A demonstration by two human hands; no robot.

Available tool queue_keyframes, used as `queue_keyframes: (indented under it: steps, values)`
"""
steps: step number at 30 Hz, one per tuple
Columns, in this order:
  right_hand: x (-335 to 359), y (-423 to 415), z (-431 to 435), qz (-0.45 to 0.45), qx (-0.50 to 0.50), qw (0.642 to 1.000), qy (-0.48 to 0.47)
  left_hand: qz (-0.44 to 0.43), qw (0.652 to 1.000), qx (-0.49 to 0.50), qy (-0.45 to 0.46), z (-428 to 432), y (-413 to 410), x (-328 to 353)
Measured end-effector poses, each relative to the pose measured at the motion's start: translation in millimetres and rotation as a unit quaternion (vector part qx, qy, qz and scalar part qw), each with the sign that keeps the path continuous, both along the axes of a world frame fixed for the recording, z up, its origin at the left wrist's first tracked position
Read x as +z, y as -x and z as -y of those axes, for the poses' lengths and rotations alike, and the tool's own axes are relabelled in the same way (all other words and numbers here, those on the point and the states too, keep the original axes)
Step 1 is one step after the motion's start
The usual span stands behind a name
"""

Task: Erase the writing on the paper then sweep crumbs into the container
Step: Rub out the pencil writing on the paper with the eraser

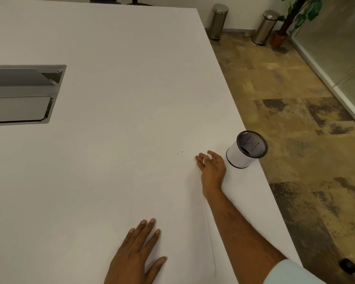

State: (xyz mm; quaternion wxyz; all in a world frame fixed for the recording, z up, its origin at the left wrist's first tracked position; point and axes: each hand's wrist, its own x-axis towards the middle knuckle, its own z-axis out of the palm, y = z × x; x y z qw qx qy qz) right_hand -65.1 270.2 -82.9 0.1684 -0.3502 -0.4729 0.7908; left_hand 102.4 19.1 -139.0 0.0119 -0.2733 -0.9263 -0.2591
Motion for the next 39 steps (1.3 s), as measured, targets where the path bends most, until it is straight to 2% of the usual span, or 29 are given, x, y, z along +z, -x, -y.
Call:
queue_keyframes:
  steps: [2,4,6,8,10,12,15,17,19,23,26,28,35,39]
  values:
    - [4,1,4,-0.022,0.035,0.999,-0.009,0.0,1.0,0.0,-0.008,-1,0,2]
    - [8,10,21,-0.04,0.112,0.993,0.009,-0.005,1.0,0.001,-0.013,-1,0,3]
    - [11,23,43,-0.011,0.196,0.98,0.046,-0.009,1.0,0.001,-0.014,0,0,3]
    - [8,33,60,0.033,0.236,0.968,0.076,-0.006,1.0,-0.001,-0.012,2,-1,4]
    - [1,43,67,0.035,0.194,0.976,0.097,-0.003,1.0,0.0,-0.003,2,-1,3]
    - [-6,49,60,-0.001,0.11,0.989,0.101,0.001,1.0,0.003,0.002,1,-2,2]
    - [-13,49,32,-0.036,0.004,0.998,0.047,0.008,1.0,0.008,-0.003,1,-4,4]
    - [-11,40,12,-0.039,-0.027,0.999,-0.001,0.01,1.0,0.012,-0.006,0,-4,6]
    - [-4,24,5,-0.044,-0.013,0.999,-0.011,0.014,1.0,0.013,-0.009,0,-3,6]
    - [6,-16,58,-0.074,0.096,0.991,0.057,0.017,1.0,0.014,-0.009,0,-4,8]
    - [-2,-50,110,-0.038,0.213,0.973,0.077,0.027,1.0,0.015,0.006,-1,-3,8]
    - [-10,-61,124,-0.017,0.236,0.969,0.072,0.034,0.999,0.009,0.02,-1,-3,7]
    - [-16,-23,53,-0.044,0.079,0.995,0.047,0.018,1.0,0.021,-0.015,-2,-4,13]
    - [-12,-22,3,-0.027,0.021,0.999,0.012,0.022,1.0,0.02,-0.008,-1,-4,11]
